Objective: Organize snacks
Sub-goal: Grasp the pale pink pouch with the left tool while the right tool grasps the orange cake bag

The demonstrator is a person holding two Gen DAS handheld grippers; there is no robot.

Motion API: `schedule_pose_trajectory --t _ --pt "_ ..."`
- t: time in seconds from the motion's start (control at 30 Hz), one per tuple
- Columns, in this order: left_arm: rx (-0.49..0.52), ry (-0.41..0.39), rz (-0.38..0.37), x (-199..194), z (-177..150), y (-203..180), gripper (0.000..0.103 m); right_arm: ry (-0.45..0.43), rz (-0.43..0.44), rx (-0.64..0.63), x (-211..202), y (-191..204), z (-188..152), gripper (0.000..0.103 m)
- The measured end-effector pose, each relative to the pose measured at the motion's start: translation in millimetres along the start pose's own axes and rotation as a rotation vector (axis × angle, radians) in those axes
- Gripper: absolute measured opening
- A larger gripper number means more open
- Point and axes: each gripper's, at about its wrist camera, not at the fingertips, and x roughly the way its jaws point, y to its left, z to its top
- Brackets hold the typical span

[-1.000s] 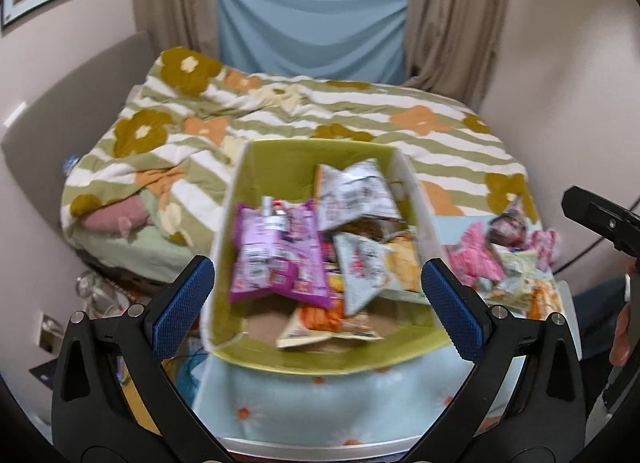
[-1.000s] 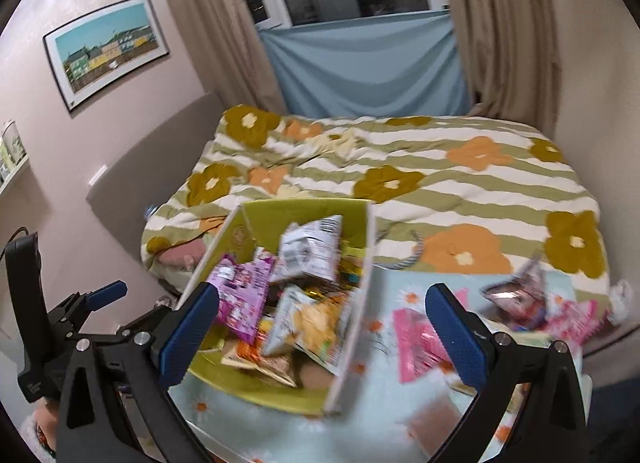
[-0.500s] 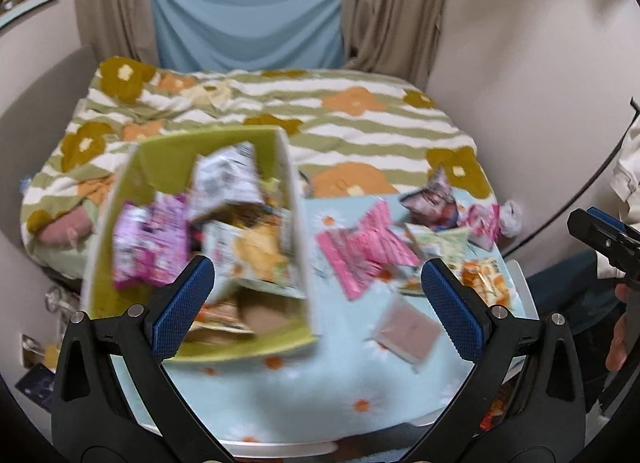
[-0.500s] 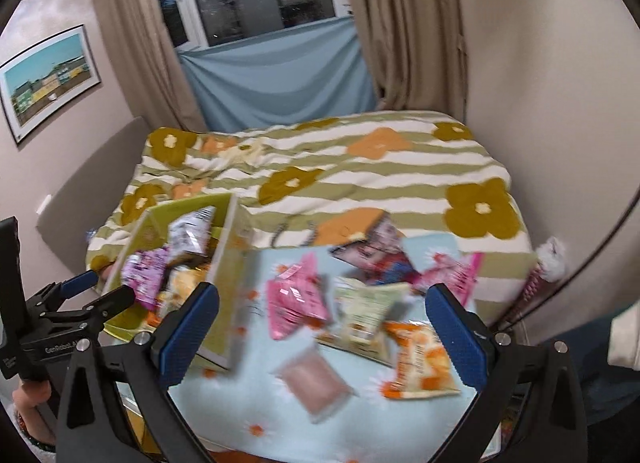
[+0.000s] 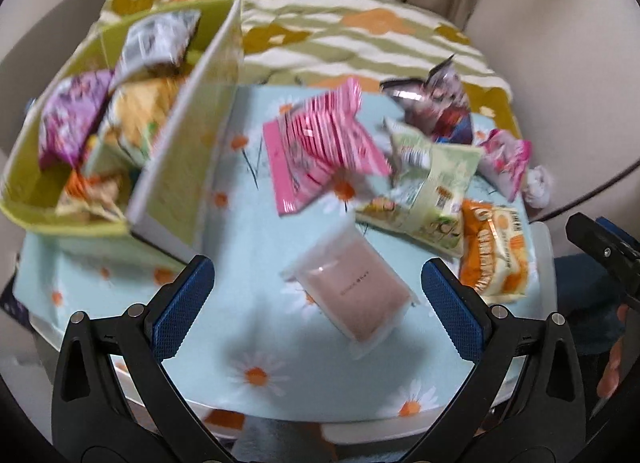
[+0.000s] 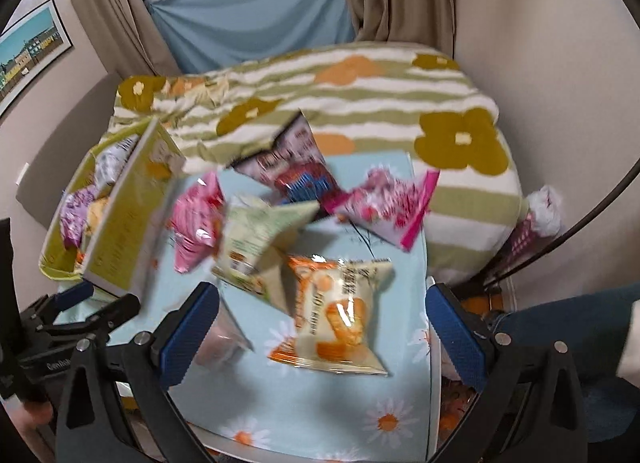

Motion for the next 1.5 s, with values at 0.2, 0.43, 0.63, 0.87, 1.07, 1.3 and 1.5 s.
schedule_pose_trajectory --t 0.2,0.43,0.63,0.87,1.07,1.3,1.5 --pt "-0.076 0.035 0.040 36 -11 -14 0.103 0.042 -0.011 -0.013 39 -17 -8 0.103" --pt "-0.157 0.121 0.086 79 -23 -22 0.097 0.095 -0.011 0.009 73 -25 -15 0.103" --pt "-0.154 0.146 0.067 90 -31 -27 0.080 0.124 -0.017 -0.001 87 -24 -21 0.101" --pt "-0.095 0.150 0.077 83 -37 -26 0.066 0.143 0.001 0.017 97 -23 -24 0.095" --pt "-0.064 0.144 0.079 74 -40 -16 0.064 0.151 0.016 0.002 104 -15 -23 0.090" --pt "-0.041 0.145 0.059 73 -37 -7 0.062 0.166 0.005 -0.007 117 -9 -23 0.074" --pt "-0.032 0.134 0.048 67 -36 2 0.062 0.178 0.009 -0.015 118 -11 -27 0.061"
